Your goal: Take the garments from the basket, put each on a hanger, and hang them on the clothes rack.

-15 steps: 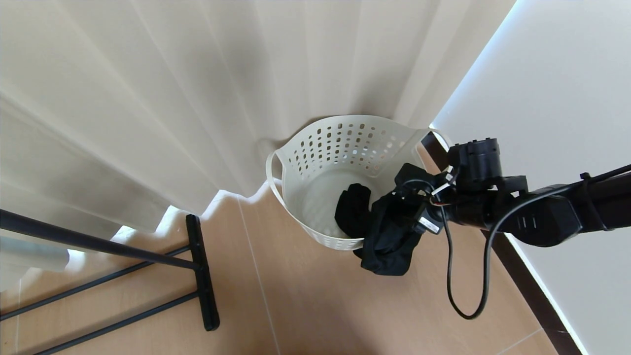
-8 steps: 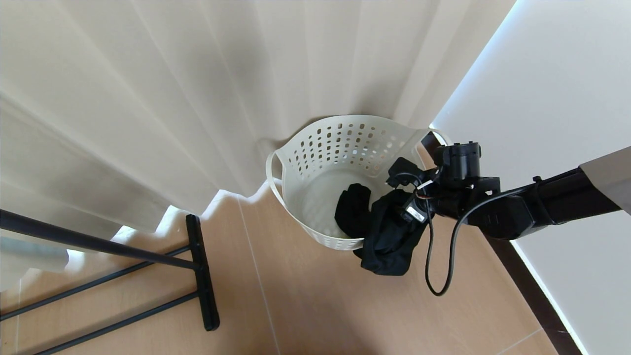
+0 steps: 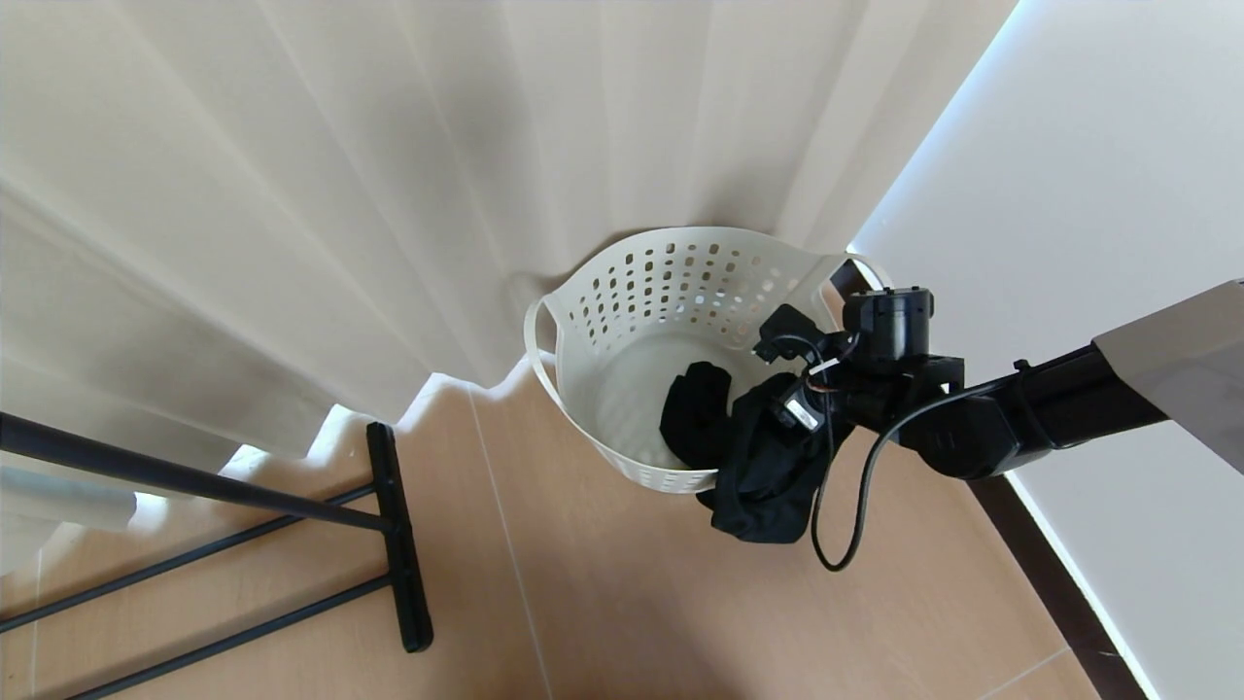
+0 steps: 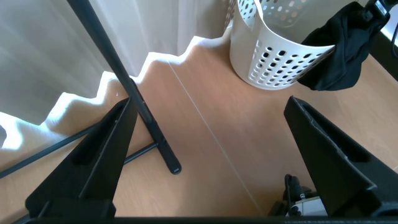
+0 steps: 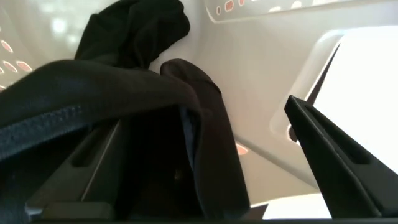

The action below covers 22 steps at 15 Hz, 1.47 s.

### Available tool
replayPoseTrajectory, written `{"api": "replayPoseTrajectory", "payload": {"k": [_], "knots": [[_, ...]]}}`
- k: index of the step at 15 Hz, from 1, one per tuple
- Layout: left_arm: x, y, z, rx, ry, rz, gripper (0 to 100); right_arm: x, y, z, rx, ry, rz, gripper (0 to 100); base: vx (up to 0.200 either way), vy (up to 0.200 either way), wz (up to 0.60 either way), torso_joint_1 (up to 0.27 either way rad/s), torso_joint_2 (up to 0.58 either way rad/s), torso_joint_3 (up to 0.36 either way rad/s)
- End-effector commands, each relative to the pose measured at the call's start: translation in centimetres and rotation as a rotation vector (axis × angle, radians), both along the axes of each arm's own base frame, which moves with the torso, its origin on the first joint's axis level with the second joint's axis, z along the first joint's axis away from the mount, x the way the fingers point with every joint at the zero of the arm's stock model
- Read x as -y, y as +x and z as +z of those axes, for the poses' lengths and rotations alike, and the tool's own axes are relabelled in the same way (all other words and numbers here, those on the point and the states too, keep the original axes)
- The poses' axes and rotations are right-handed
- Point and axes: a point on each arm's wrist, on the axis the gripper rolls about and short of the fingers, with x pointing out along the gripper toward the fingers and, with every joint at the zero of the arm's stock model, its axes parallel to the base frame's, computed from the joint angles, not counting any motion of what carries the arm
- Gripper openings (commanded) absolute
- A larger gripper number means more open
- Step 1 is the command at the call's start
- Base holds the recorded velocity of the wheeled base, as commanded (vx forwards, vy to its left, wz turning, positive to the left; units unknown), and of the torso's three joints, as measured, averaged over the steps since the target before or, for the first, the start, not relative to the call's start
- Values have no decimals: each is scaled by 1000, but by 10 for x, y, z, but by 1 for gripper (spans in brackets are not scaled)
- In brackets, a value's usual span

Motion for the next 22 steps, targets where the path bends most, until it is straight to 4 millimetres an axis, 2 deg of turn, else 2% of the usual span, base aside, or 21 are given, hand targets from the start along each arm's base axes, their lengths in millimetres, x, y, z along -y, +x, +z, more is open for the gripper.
{"api": "replayPoseTrajectory", "payload": {"k": [1,9,11,13,15,17,18,20,22], "knots": [[0,0,0,1,0,0,100,-1,0,1,4,3,1,0,0,0,0,0,0,0],[0,0,0,1,0,-1,100,-1,-3,1,-1,18,21,0,0,0,0,0,0,0],[0,0,0,1,0,-1,100,1,-13,9,18,44,17,0,0,0,0,0,0,0],[0,0,0,1,0,0,100,2,-44,28,108,92,38,0,0,0,0,0,0,0],[0,0,0,1,0,0,100,6,-91,63,216,166,73,0,0,0,0,0,0,0],[0,0,0,1,0,-1,100,9,-130,86,254,259,99,0,0,0,0,0,0,0],[0,0,0,1,0,-1,100,2,-155,98,273,323,141,0,0,0,0,0,0,0],[0,0,0,1,0,0,100,-2,-194,113,292,434,197,0,0,0,0,0,0,0],[0,0,0,1,0,-1,100,-3,-224,126,327,487,275,0,0,0,0,0,0,0]]}}
